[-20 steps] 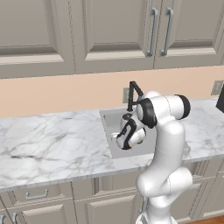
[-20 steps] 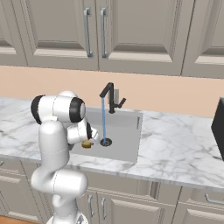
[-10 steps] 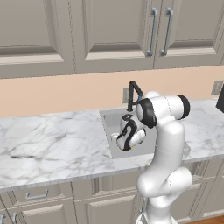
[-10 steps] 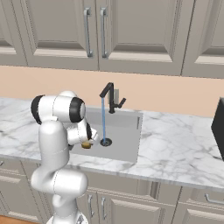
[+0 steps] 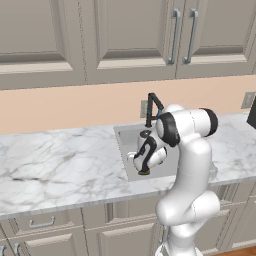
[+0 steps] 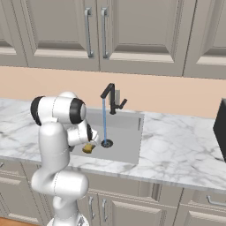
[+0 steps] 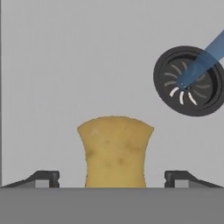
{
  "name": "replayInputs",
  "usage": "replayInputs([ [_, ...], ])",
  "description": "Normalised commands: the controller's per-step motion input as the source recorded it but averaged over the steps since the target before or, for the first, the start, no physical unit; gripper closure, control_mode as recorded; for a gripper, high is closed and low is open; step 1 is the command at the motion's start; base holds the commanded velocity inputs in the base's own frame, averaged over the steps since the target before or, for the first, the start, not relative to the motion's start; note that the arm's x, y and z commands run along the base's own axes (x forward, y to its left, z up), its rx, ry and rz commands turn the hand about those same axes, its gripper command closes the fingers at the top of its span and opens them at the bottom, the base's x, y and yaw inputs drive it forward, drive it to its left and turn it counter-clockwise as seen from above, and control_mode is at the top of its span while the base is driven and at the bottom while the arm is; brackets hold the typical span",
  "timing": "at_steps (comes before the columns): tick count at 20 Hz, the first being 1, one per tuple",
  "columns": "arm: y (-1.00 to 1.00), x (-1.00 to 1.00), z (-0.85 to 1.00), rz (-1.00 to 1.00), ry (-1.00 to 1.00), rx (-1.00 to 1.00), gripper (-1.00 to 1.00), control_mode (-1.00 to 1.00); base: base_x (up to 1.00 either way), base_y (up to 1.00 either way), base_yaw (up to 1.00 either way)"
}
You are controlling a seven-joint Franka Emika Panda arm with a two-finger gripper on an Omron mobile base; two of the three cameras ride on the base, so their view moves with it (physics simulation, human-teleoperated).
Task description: Soak the sponge with water for a few seconds and then drop it inside the sink.
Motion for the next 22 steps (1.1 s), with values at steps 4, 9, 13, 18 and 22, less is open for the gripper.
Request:
replayInputs([
  [4,0.00,0.00,0.29,0.01,0.03,-0.01,-1.00,-1.00,0.00,0.00,0.00],
  [9,0.00,-0.04,0.73,0.00,0.00,0.00,-1.00,-1.00,0.00,0.00,0.00],
  [13,0.00,0.00,0.75,0.00,0.00,0.00,-1.00,-1.00,0.00,0.00,0.00],
  [18,0.00,-0.14,0.89,0.00,0.00,0.00,-1.00,-1.00,0.00,0.00,0.00],
  [22,0.00,-0.24,0.89,0.00,0.01,0.00,-1.00,-1.00,0.00,0.00,0.00],
])
